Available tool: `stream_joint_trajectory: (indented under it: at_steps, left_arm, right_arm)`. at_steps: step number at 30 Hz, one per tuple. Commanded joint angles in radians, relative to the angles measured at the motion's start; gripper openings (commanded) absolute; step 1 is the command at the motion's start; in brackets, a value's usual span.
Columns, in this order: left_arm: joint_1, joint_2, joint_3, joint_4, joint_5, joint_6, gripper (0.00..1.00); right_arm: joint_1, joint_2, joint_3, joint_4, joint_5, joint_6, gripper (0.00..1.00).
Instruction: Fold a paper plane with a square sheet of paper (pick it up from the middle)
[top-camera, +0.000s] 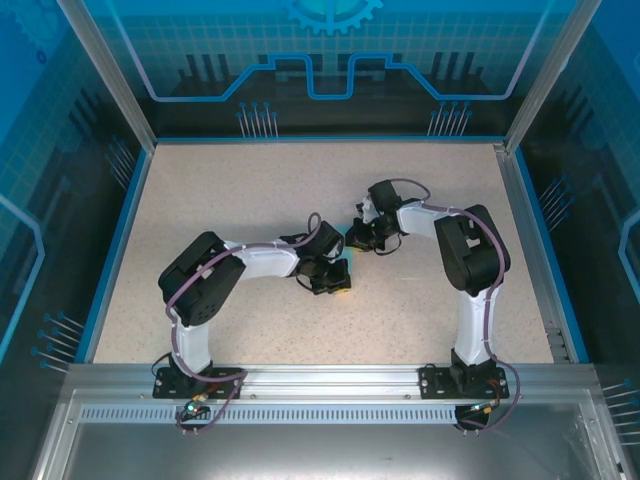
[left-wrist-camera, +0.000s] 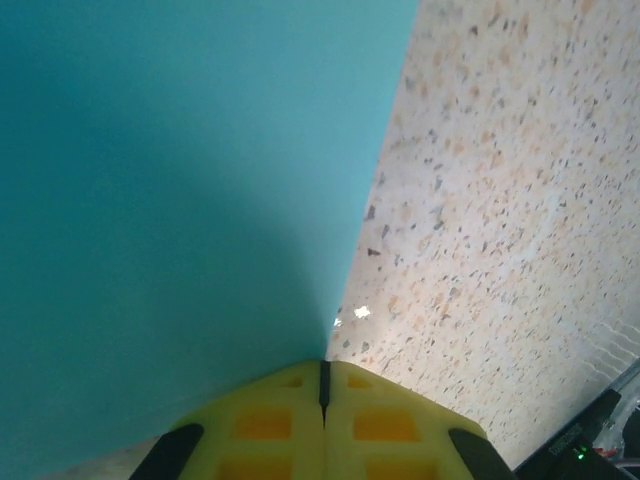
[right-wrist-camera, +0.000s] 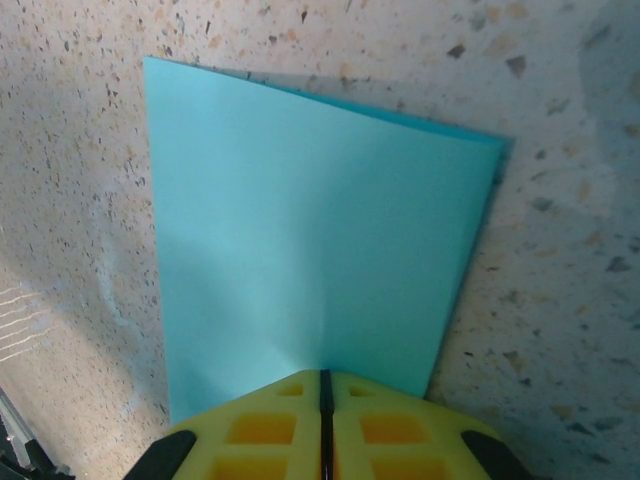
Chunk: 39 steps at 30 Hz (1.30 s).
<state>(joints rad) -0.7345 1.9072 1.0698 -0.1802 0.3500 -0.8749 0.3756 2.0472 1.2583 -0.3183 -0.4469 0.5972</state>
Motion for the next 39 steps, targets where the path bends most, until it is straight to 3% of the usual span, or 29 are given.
stream_joint_trajectory:
  at_steps: [1,8,12,17,21,27,39]
  left_arm:
    - [-0.023,-0.003,-0.016,-0.080,0.060,0.034,0.00]
    - [-0.002,-0.097,0.001,-0.114,0.000,0.029,0.00]
    - [0.049,-0.201,-0.023,-0.159,-0.082,0.028,0.08]
    - [0.120,-0.289,-0.090,-0.199,-0.159,0.005,0.25]
    - [0.151,-0.319,-0.144,-0.192,-0.157,-0.026,0.38]
    - [0.153,-0.340,-0.205,-0.197,-0.156,-0.073,0.53]
    - [0.154,-0.348,-0.240,-0.233,-0.116,-0.098,0.61]
  right_arm:
    - [0.020,0.050,0.005,-0.057,0.063,-0.015,0.09]
    - [0.038,0.020,-0.038,-0.085,0.064,-0.082,0.09]
    - [0.072,-0.035,-0.100,-0.094,0.054,-0.166,0.09]
    - [0.117,-0.087,-0.132,-0.102,0.030,-0.220,0.10]
    - [0.129,-0.170,-0.127,-0.076,0.033,-0.187,0.15]
    - [0.131,-0.228,-0.097,-0.105,0.197,-0.087,0.26]
    - [0.138,-0.097,-0.016,-0.093,0.231,0.007,0.23]
